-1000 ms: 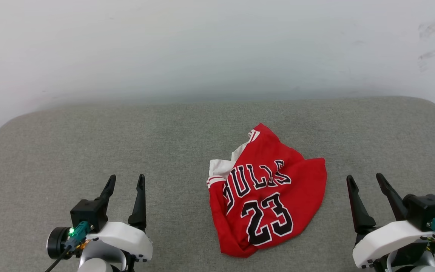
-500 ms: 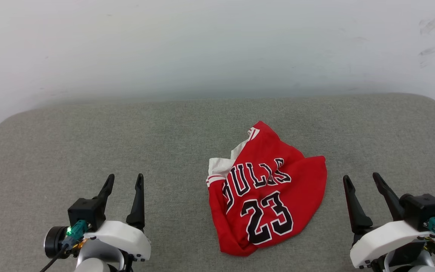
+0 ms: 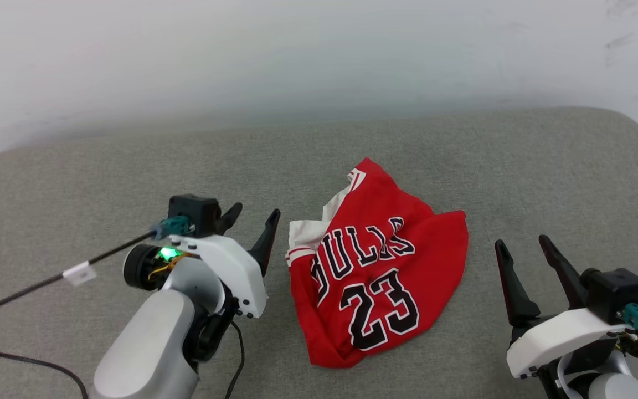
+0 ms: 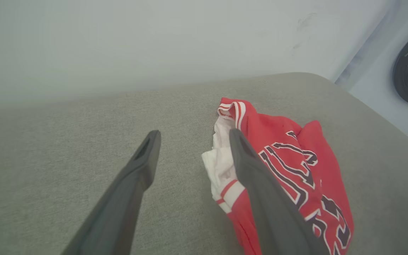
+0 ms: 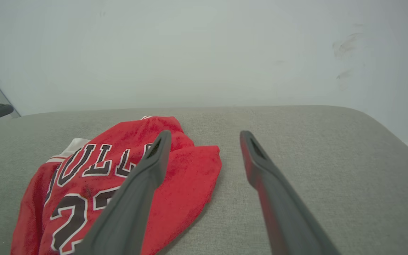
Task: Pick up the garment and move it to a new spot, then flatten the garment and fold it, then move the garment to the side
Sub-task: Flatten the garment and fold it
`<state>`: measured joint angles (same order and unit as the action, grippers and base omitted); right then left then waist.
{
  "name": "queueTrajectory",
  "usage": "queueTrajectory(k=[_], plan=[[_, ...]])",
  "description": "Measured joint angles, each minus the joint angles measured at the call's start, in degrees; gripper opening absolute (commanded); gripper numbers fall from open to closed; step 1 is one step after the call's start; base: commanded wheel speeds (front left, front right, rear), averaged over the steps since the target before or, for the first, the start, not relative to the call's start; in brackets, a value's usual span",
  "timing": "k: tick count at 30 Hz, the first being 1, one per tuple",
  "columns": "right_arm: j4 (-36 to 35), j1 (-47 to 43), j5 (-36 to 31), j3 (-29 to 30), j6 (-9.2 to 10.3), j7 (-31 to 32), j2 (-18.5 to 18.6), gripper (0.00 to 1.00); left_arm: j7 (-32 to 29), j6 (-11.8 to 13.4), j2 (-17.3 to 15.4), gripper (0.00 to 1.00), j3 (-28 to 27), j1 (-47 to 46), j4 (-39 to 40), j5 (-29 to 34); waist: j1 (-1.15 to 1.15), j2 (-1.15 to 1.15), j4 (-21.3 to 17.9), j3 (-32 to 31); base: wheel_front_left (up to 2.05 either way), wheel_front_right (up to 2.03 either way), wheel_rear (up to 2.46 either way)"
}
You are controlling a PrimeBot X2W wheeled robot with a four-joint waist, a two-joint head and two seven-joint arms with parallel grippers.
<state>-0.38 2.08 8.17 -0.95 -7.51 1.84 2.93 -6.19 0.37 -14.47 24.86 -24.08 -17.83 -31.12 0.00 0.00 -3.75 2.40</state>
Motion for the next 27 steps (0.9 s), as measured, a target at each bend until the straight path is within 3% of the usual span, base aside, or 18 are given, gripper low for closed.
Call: queueTrajectory(k=[8,15,16,17,22,27], plan=[[1.83,1.42,0.70,0.13,0.01,-1.57,0.01,1.00,-17.62,-5.55,-0.93,1.00,4.39,-6.49,-8.23,-4.78,0.00,0.00,-3.51,3.64,0.00,0.00,0.00],[3.68,1.94,1.88,0.25,0.01,-2.82,0.01,1.00,-26.50,-6.68,-1.45,1.00,6.99,-7.47,-11.69,-7.46,0.00,0.00,-5.21,5.73,0.00,0.00,0.00],[3.88,2.10,1.89,0.31,0.01,-2.93,0.01,1.00,-26.86,-6.78,-1.44,0.27,7.28,-7.56,-11.65,-7.50,0.00,0.00,-5.18,5.83,0.00,0.00,0.00],[4.05,2.19,1.90,0.35,0.01,-3.13,0.01,1.00,-27.20,-6.86,-1.46,0.00,7.68,-7.64,-11.60,-7.51,0.00,0.00,-5.08,5.86,0.00,0.00,0.00],[4.59,2.91,1.92,0.38,0.01,-3.59,0.01,1.00,-24.81,-6.82,-1.93,0.00,8.54,-8.42,-10.21,-5.88,0.00,0.00,-4.02,5.89,0.00,0.00,0.00],[4.87,2.92,1.76,0.93,0.01,-3.82,0.01,1.00,-18.92,-4.48,-2.75,0.00,8.02,-9.43,-7.56,-2.78,0.00,0.00,-2.36,5.39,0.00,0.00,0.00]])
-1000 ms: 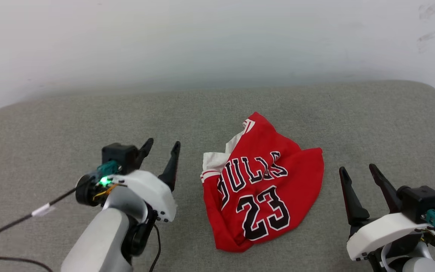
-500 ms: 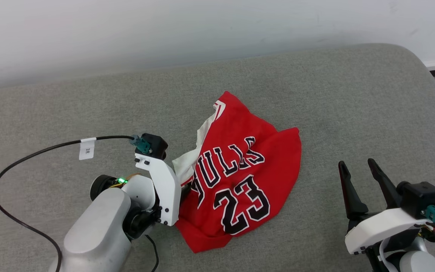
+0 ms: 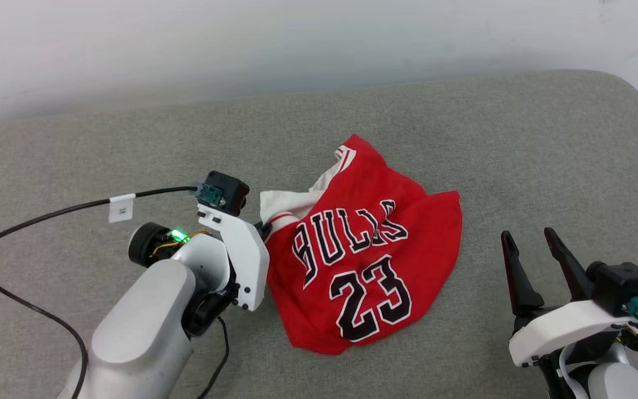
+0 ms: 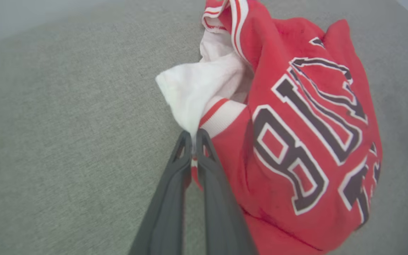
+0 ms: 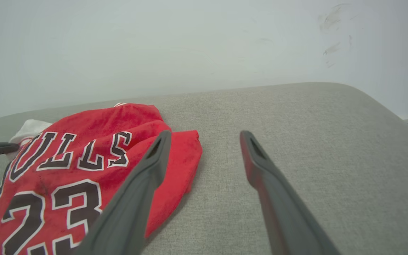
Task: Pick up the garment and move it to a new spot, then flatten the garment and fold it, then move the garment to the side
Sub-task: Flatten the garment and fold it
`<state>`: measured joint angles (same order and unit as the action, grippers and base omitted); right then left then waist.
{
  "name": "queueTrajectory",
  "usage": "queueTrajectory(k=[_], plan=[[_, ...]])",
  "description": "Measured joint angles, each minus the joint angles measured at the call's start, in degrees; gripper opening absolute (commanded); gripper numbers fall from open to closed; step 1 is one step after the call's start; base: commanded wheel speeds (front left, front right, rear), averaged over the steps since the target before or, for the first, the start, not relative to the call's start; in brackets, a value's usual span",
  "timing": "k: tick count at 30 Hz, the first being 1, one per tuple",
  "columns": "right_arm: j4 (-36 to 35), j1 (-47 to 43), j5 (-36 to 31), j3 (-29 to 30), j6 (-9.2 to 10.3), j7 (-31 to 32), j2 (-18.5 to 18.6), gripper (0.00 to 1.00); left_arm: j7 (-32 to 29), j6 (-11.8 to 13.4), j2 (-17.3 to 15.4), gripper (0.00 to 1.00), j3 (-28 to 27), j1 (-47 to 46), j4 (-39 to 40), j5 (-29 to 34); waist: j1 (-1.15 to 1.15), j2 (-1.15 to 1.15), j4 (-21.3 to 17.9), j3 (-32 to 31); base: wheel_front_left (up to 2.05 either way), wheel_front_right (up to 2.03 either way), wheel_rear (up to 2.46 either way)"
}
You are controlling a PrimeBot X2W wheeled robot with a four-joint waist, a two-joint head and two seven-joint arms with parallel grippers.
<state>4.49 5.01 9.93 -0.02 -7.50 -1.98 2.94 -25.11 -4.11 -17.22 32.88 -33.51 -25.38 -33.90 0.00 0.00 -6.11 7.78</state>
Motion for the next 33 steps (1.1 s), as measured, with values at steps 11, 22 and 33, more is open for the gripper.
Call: queueTrajectory(k=[11,22,33], plan=[[-1.08,-0.95,-1.01,1.90,0.00,1.18,-0.01,1.00,8.76,10.54,-5.99,0.00,-5.56,9.90,13.76,2.88,0.00,0.00,3.93,-2.81,0.00,0.00,0.00],[-2.47,-3.44,-1.09,2.87,0.00,3.04,0.00,1.00,10.48,20.36,-4.31,0.00,-11.21,36.89,19.36,-6.35,-0.01,0.00,6.65,-5.98,0.00,0.00,0.00],[-3.76,-4.50,-1.10,2.42,0.00,4.75,-0.01,1.00,20.82,18.64,-3.75,1.00,-12.00,35.93,17.60,-3.61,0.00,0.00,6.26,-7.87,0.00,0.00,0.00]])
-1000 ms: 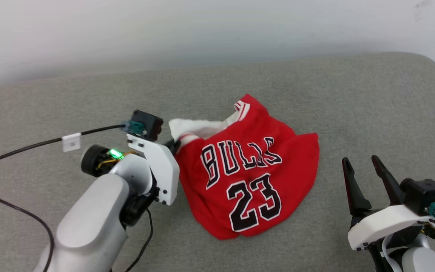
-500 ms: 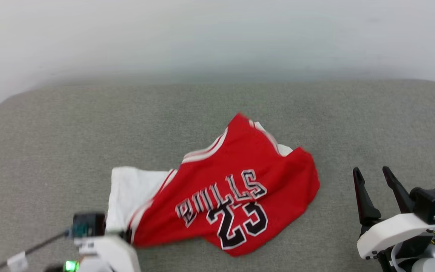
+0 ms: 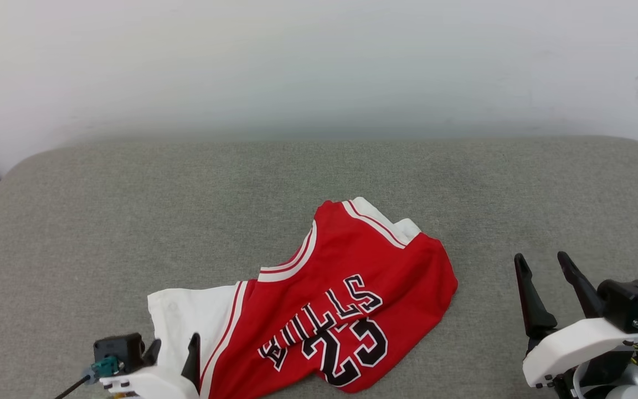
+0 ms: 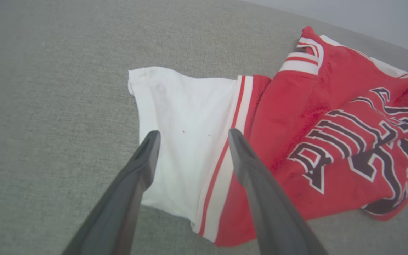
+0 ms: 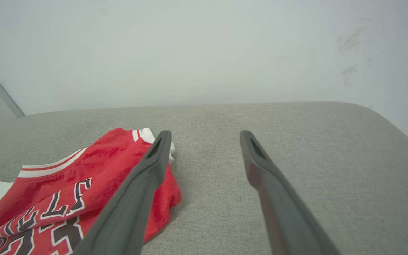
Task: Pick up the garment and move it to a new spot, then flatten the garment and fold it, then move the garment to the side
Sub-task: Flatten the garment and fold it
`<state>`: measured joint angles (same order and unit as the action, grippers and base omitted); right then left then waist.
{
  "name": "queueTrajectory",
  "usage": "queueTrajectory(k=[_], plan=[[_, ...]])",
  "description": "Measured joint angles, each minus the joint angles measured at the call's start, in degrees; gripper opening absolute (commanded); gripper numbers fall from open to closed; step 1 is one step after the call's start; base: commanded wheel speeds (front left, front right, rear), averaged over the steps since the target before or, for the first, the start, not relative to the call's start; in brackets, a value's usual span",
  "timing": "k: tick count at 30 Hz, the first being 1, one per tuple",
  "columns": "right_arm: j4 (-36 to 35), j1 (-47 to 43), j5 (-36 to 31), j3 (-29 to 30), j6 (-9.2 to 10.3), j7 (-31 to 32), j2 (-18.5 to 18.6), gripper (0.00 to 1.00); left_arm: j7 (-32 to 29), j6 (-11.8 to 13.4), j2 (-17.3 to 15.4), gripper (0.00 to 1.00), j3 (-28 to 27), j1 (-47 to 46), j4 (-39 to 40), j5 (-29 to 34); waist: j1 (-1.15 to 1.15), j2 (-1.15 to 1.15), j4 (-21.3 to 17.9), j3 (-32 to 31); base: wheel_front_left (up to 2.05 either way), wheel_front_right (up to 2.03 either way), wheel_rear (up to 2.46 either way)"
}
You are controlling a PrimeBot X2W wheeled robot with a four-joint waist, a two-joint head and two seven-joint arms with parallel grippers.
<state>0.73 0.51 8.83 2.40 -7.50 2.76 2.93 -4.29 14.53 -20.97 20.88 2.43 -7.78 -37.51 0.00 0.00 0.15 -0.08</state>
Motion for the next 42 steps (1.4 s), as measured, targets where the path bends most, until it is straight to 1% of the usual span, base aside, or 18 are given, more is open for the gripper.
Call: queueTrajectory(k=[4,8,13,16,19,23,26,29,31,38,42], plan=[[-0.45,-0.55,-0.15,0.34,0.00,0.35,0.00,1.00,4.97,-0.47,-0.74,1.00,0.24,-3.53,1.25,3.90,0.00,0.00,-0.33,-0.51,0.00,0.00,0.00],[-0.73,-0.90,-0.26,0.93,0.00,0.92,0.00,1.00,9.43,-0.90,-0.40,1.00,1.24,-6.56,2.55,7.11,0.00,0.00,-0.53,-1.20,0.00,0.00,0.00],[-1.31,-1.18,-0.40,1.27,0.00,1.69,0.00,1.00,13.76,-0.88,0.42,1.00,1.80,-8.47,3.05,9.17,0.00,0.00,-0.81,-1.86,0.00,0.00,0.00],[-1.60,-1.28,-0.40,1.62,0.00,2.45,0.00,1.00,15.14,-0.69,0.68,1.00,1.80,-8.60,3.14,9.48,0.00,0.00,-0.78,-2.04,0.00,0.00,0.00],[-1.11,-1.73,0.92,2.22,0.00,4.23,0.01,1.00,15.91,-0.57,1.19,1.00,1.88,-8.59,3.61,9.65,0.00,0.00,-0.23,-2.09,0.00,0.00,0.00],[1.03,-1.67,3.02,3.61,0.00,8.06,0.00,1.00,16.33,-0.33,1.38,1.00,2.03,-8.57,4.26,9.80,0.00,0.00,1.01,-1.92,0.00,0.00,0.00],[3.85,-0.54,4.81,4.67,0.00,13.30,0.31,1.00,16.61,-0.15,1.63,1.00,2.19,-8.61,4.68,10.05,0.00,0.00,2.57,-1.40,0.00,0.00,0.00],[6.39,2.78,7.13,4.30,0.00,17.67,2.37,1.00,16.88,-0.14,1.97,1.00,2.47,-8.90,4.95,10.14,0.00,0.00,4.29,-0.53,0.00,0.00,0.00],[7.87,5.44,9.04,2.78,0.00,20.95,4.27,1.00,17.11,-0.18,2.41,1.00,2.69,-9.63,5.16,10.32,0.00,0.00,5.31,0.59,0.00,0.00,0.00],[12.16,14.73,15.56,-6.26,0.00,34.48,11.50,1.00,18.13,-1.37,5.08,1.00,3.88,-13.12,4.03,10.74,0.00,0.00,9.32,5.41,0.00,0.00,0.00],[15.61,18.95,17.78,-9.90,0.00,38.88,14.25,1.00,18.67,-1.99,6.41,1.00,4.12,-14.89,2.91,11.17,0.00,0.00,11.36,8.07,0.00,0.00,0.00]])
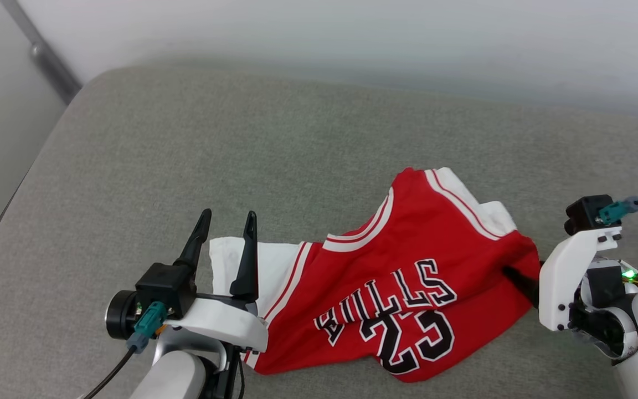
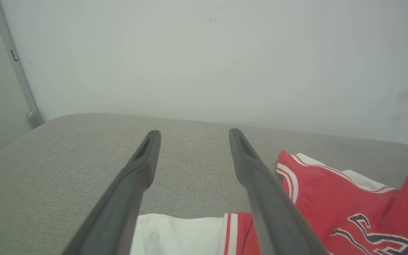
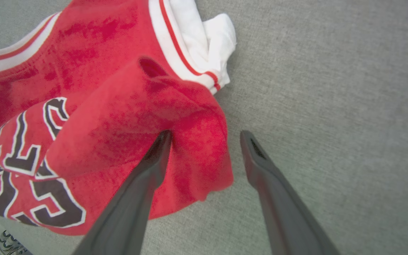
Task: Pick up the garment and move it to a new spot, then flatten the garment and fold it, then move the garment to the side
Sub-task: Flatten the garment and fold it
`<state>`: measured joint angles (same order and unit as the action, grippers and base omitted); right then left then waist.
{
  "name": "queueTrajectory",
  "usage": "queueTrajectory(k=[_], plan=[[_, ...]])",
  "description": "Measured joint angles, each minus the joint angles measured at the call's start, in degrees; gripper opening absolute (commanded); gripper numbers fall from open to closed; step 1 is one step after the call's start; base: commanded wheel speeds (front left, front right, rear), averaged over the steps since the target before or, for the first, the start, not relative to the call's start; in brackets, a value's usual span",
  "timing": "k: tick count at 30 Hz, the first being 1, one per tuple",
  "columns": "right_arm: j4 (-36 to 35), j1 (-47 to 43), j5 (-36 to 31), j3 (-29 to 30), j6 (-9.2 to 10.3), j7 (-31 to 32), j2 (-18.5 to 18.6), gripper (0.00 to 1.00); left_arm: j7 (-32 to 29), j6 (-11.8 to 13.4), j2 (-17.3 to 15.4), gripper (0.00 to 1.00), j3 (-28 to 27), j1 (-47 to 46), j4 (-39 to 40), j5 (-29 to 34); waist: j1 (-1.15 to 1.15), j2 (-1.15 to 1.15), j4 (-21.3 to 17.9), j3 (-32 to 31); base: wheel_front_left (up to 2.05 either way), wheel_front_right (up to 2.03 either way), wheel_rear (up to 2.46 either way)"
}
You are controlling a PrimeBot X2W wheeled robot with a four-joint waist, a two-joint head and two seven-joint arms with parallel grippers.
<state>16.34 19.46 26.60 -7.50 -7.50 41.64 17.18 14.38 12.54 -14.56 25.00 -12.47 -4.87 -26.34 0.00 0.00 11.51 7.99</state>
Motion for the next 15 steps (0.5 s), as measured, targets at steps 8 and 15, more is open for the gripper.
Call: queueTrajectory(k=[8,15], plan=[[9.53,4.36,3.91,-5.70,0.00,2.27,1.18,1.00,0.45,-1.02,1.35,1.00,-0.27,-1.03,-2.13,0.47,0.00,0.00,2.01,3.28,0.00,0.00,0.00],[13.97,6.42,6.90,-9.39,-0.01,0.22,1.64,0.00,0.53,-1.23,1.36,1.00,-1.30,-0.85,-3.26,0.88,0.00,0.00,0.88,2.48,0.00,0.00,0.00]])
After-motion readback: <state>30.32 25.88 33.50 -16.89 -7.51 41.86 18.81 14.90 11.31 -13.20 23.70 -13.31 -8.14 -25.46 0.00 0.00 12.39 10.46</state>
